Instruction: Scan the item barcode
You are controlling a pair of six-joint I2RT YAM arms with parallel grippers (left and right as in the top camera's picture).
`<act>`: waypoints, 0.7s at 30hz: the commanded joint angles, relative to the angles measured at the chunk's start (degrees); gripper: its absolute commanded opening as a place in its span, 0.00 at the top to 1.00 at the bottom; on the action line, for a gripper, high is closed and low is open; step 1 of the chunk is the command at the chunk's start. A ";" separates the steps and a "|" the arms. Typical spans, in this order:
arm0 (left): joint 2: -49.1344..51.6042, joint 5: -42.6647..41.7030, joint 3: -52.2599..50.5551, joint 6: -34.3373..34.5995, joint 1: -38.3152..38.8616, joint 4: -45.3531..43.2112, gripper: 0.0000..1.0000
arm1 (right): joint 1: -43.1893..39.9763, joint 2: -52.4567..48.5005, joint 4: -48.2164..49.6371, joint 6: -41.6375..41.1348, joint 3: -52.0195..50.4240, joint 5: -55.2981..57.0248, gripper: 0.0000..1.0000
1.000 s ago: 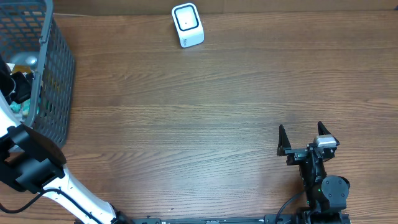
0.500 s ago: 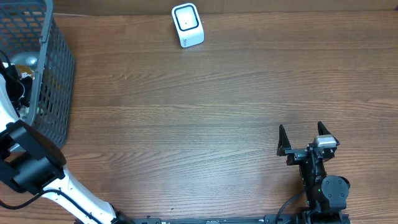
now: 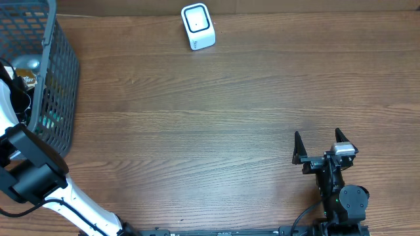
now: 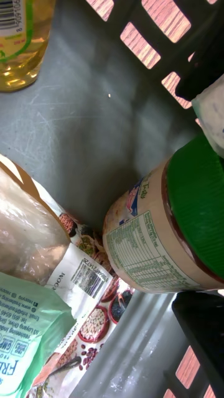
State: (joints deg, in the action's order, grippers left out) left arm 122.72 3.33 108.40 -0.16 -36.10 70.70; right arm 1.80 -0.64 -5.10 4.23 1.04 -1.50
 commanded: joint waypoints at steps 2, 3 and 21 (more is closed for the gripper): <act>0.61 -0.59 -0.44 -1.16 0.48 0.81 0.00 | -0.26 0.35 0.39 -0.39 -0.59 0.09 0.00; 0.61 -0.59 -0.44 -1.16 0.48 0.92 0.00 | -0.26 0.35 0.42 -0.39 -0.59 0.09 0.00; -0.92 -0.70 0.52 -0.35 -1.84 4.00 0.01 | -0.26 0.35 0.42 -0.39 -0.59 0.09 0.00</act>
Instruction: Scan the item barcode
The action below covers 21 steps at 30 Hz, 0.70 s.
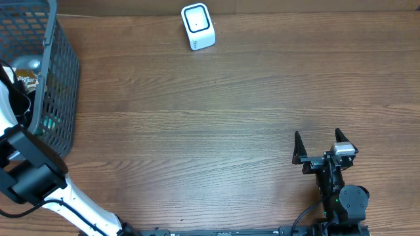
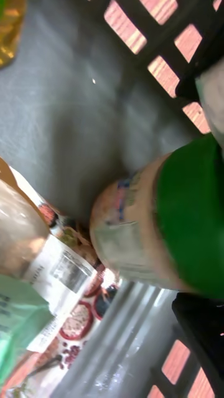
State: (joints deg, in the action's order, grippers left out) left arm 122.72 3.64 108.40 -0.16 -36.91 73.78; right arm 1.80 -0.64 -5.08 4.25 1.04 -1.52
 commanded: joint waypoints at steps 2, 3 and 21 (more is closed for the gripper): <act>-1.31 -1.31 0.52 0.20 -1.86 1.20 0.01 | -0.26 0.35 0.39 -0.42 -0.59 0.11 0.00; -1.38 -1.64 0.52 0.20 -2.29 1.40 0.01 | -0.26 0.35 0.37 -0.42 -0.59 0.11 0.00; -1.44 -3.45 0.50 1.68 -5.46 2.73 0.09 | -0.26 0.35 0.39 -0.42 -0.59 0.09 0.00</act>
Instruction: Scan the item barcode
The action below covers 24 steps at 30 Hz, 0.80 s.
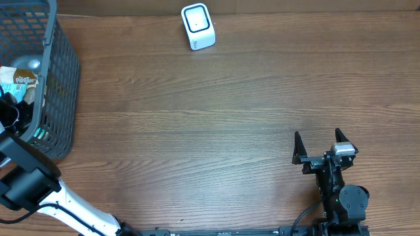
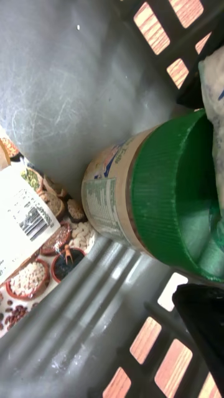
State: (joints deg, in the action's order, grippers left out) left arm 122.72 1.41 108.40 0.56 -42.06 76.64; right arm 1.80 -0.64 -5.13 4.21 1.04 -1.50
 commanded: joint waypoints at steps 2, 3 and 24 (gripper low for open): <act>-1.44 -1.22 0.50 0.96 -0.31 -0.11 0.13 | -0.26 0.35 0.44 -0.37 -0.59 0.09 0.00; -1.44 -1.18 0.50 0.96 -0.35 -0.11 0.16 | -0.26 0.35 0.42 -0.37 -0.59 0.09 0.00; -1.33 -1.20 -1.18 1.49 -0.35 -0.92 0.16 | -0.26 0.35 0.42 -0.37 -0.59 0.09 0.00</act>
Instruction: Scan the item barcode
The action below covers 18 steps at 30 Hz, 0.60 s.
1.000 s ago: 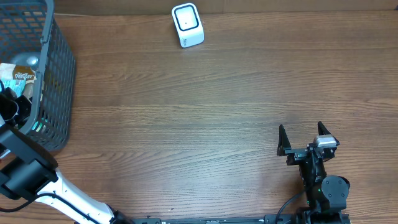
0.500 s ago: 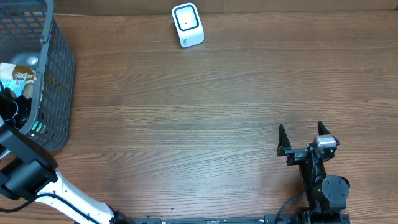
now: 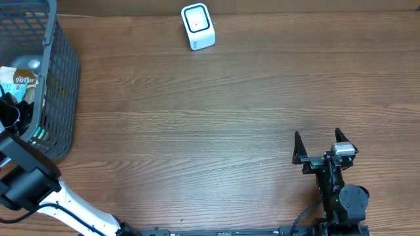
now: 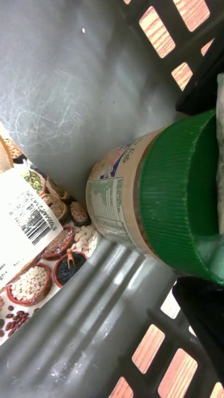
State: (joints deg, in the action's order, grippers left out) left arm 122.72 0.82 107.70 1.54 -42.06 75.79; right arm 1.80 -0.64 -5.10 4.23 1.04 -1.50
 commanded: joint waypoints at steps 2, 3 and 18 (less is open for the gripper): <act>-1.33 -0.61 -0.61 1.53 -0.35 -0.04 0.15 | -0.26 0.35 0.42 -0.39 -0.59 0.09 0.00; -1.33 -0.61 -0.74 1.55 -0.35 -0.02 0.15 | -0.26 0.35 0.42 -0.39 -0.59 0.07 0.00; -1.33 -2.47 -5.81 1.90 -0.33 -5.22 0.34 | -0.26 0.35 0.42 -0.39 -0.59 0.09 0.00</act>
State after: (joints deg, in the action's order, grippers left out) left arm 122.72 0.60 102.32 2.63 -42.06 71.09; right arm 1.80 -0.64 -5.10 4.23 1.04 -1.52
